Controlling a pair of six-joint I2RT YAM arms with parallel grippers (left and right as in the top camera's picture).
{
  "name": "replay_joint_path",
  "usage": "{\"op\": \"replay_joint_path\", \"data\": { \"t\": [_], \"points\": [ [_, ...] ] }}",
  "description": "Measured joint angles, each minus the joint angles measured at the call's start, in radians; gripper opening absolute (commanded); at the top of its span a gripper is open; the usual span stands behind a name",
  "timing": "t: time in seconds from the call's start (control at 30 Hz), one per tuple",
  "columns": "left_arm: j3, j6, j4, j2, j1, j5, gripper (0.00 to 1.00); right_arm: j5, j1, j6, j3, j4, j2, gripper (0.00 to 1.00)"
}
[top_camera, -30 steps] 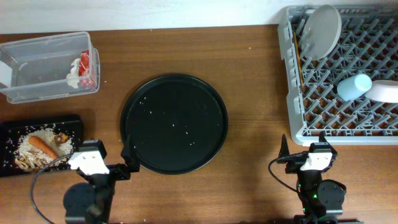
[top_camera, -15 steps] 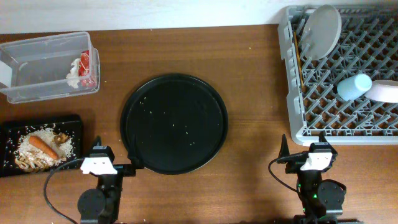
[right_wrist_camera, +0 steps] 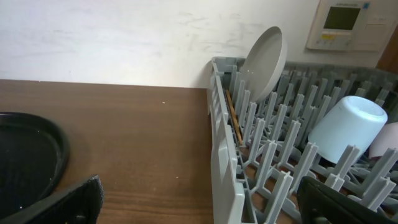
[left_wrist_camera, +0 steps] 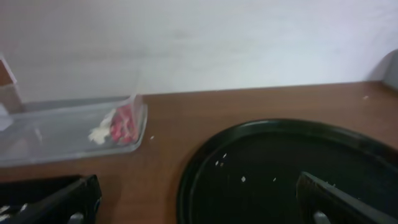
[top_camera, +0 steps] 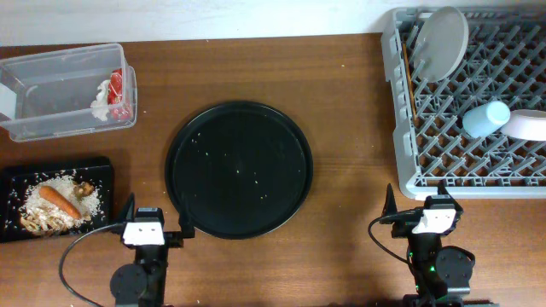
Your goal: Sort waste into correct bins and load items into the dishwasher rack
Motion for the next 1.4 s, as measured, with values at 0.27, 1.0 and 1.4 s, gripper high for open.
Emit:
{"op": "replay_joint_path", "data": {
  "t": [0.27,1.0,1.4],
  "points": [
    [0.000,0.003,-0.016,0.000,0.006,-0.022,0.99,0.000,0.000,0.000,0.000,0.000,0.000,0.98],
    [0.000,-0.194,-0.016,0.000,0.009,-0.064,0.99,0.000,0.000,0.000,0.000,0.000,0.000,0.98],
    [0.000,-0.019,-0.016,0.000,0.036,-0.064,0.99,0.000,0.000,0.000,0.000,0.000,0.000,0.98]
  ]
}}
